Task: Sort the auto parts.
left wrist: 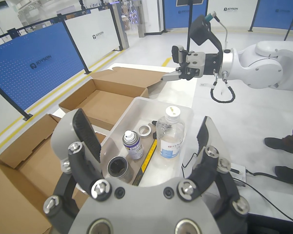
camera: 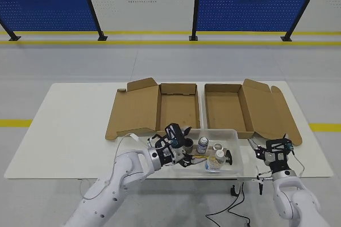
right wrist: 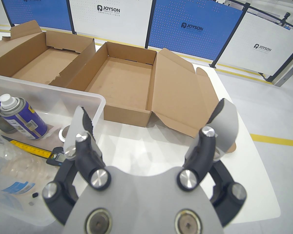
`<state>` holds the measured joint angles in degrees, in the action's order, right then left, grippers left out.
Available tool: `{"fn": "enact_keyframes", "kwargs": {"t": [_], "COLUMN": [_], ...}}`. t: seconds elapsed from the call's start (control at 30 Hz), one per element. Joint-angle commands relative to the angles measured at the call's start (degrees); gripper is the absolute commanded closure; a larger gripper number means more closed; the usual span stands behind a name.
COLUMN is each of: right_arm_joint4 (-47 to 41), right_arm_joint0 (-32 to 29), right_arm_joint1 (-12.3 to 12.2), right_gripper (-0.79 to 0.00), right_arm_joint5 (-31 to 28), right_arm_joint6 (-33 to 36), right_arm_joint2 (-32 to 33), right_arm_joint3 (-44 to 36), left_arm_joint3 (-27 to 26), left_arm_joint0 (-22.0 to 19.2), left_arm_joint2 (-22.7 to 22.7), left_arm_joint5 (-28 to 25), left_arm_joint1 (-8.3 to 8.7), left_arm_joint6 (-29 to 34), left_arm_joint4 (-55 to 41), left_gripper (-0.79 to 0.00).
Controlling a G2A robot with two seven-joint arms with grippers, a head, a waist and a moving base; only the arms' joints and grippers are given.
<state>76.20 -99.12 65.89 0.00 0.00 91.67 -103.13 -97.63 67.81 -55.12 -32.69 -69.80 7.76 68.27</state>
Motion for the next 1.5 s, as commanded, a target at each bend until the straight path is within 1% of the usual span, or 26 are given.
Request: {"fn": "enact_keyframes", "kwargs": {"t": [0.0,0.17,0.33,0.53,0.67,0.7,0.73,0.8,0.87,0.93,1.0,1.07,1.17,1.27,1.3,1.33,1.37,1.47], "right_arm_joint4": [0.0,0.0,0.0,0.0,0.0,0.0,0.0,0.0,0.0,0.0,0.0,0.0,0.0,0.0,0.0,0.0,0.0,0.0], "right_arm_joint0": [0.0,0.0,0.0,0.0,0.0,0.0,0.0,0.0,0.0,0.0,0.0,0.0,0.0,0.0,0.0,0.0,0.0,0.0], "right_arm_joint1": [0.0,0.0,0.0,0.0,0.0,0.0,0.0,0.0,0.0,0.0,0.0,0.0,0.0,0.0,0.0,0.0,0.0,0.0], "right_gripper": [-0.785,-0.785,-0.785,-0.785,-0.785,-0.785,-0.785,-0.785,-0.785,-0.785,-0.785,-0.785,-0.785,-0.785,-0.785,-0.785,-0.785,-0.785], "right_arm_joint5": [0.0,0.0,0.0,0.0,0.0,0.0,0.0,0.0,0.0,0.0,0.0,0.0,0.0,0.0,0.0,0.0,0.0,0.0], "right_arm_joint6": [0.0,0.0,0.0,0.0,0.0,0.0,0.0,0.0,0.0,0.0,0.0,0.0,0.0,0.0,0.0,0.0,0.0,0.0], "right_arm_joint2": [0.0,0.0,0.0,0.0,0.0,0.0,0.0,0.0,0.0,0.0,0.0,0.0,0.0,0.0,0.0,0.0,0.0,0.0], "right_arm_joint3": [0.0,0.0,0.0,0.0,0.0,0.0,0.0,0.0,0.0,0.0,0.0,0.0,0.0,0.0,0.0,0.0,0.0,0.0], "left_arm_joint3": [2.1,7.0,11.6,15.2,17.1,17.5,18.0,18.8,19.5,20.2,20.6,21.0,21.3,21.5,21.5,21.5,21.5,21.3], "left_arm_joint0": [-1.6,-5.4,-8.8,-10.8,-11.4,-11.7,-11.9,-12.4,-12.8,-13.1,-13.3,-13.5,-13.6,-13.5,-13.5,-13.5,-13.4,-13.3], "left_arm_joint2": [2.5,7.2,11.3,14.6,16.0,16.3,16.5,16.9,17.2,17.4,17.5,17.5,17.4,17.2,17.0,16.9,16.8,16.5], "left_arm_joint5": [0.2,0.8,1.5,2.5,3.1,3.3,3.6,3.8,4.1,4.4,4.5,4.5,4.4,4.3,4.4,4.5,4.4,4.4], "left_arm_joint1": [-0.64,-2.38,-4.01,-5.64,-6.46,-6.69,-6.91,-7.30,-7.63,-7.94,-8.17,-8.35,-8.54,-8.62,-8.63,-8.66,-8.67,-8.70], "left_arm_joint6": [-0.2,-0.3,-0.2,-0.9,-1.6,-1.7,-1.9,-2.1,-2.4,-2.7,-3.0,-3.1,-3.3,-3.6,-3.7,-3.7,-3.8,-4.2], "left_arm_joint4": [-0.6,-4.0,-3.6,-4.4,-4.6,-4.6,-4.8,-5.2,-4.8,-4.9,-4.7,-4.5,-4.2,-3.6,-3.4,-3.1,-2.9,-2.3], "left_gripper": [-0.785,-0.785,-0.785,-0.785,-0.785,-0.773,-0.690,-0.671,-0.573,-0.514,-0.413,-0.332,-0.265,-0.123,-0.102,-0.012,0.000,0.000]}}
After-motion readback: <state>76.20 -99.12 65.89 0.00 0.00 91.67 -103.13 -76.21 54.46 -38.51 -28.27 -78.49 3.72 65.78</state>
